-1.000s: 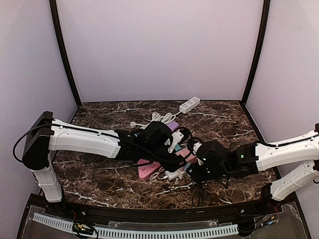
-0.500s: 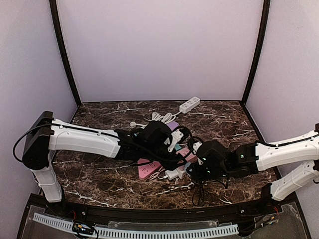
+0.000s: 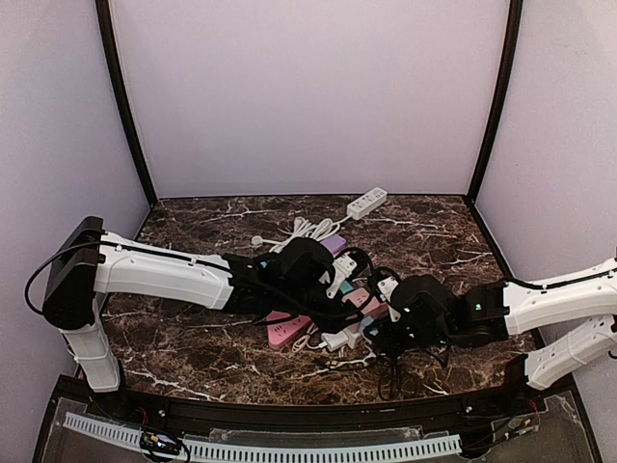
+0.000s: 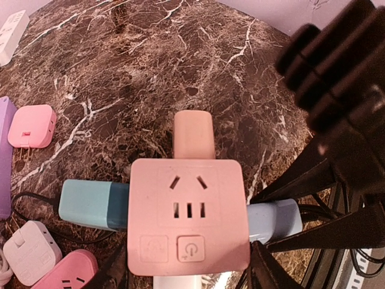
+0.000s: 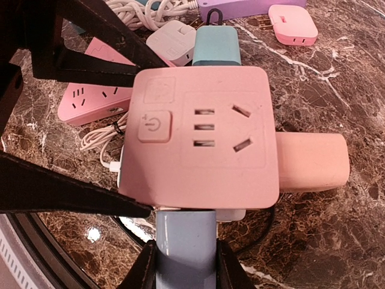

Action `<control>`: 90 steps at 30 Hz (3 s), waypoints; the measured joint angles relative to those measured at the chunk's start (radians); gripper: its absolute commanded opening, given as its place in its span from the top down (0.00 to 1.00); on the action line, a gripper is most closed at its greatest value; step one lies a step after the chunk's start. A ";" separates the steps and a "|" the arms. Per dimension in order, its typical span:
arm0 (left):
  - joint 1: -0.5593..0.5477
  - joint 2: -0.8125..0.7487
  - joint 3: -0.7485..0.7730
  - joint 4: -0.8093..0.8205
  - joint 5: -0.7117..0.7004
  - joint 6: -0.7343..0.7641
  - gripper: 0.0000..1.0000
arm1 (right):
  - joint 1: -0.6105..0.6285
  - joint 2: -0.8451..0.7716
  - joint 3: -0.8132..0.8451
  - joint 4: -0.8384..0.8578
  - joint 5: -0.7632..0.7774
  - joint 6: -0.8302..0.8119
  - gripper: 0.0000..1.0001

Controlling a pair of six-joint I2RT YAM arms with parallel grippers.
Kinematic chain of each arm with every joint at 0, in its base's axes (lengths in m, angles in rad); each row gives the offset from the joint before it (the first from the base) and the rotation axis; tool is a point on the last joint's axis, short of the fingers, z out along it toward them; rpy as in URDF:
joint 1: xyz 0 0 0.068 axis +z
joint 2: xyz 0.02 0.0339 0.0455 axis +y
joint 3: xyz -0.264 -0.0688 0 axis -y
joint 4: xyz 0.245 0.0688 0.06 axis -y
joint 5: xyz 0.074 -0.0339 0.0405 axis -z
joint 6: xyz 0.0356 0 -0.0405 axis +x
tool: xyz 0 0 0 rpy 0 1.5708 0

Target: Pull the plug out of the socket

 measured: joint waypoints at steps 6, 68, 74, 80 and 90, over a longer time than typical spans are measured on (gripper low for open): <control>-0.002 0.000 -0.006 0.012 0.000 0.000 0.78 | -0.005 -0.023 -0.024 0.021 -0.025 -0.024 1.00; -0.012 -0.002 -0.016 0.013 -0.055 -0.067 0.81 | 0.003 0.010 0.009 -0.006 0.000 -0.062 1.00; -0.011 -0.002 -0.016 0.014 -0.061 -0.068 0.82 | 0.005 0.044 0.059 -0.065 0.015 0.005 1.00; -0.010 -0.002 -0.016 0.026 -0.063 -0.068 0.82 | 0.008 0.066 0.106 -0.130 0.031 0.092 1.00; -0.010 -0.001 -0.019 0.039 -0.066 -0.068 0.82 | -0.005 0.079 0.132 -0.163 0.019 0.147 1.00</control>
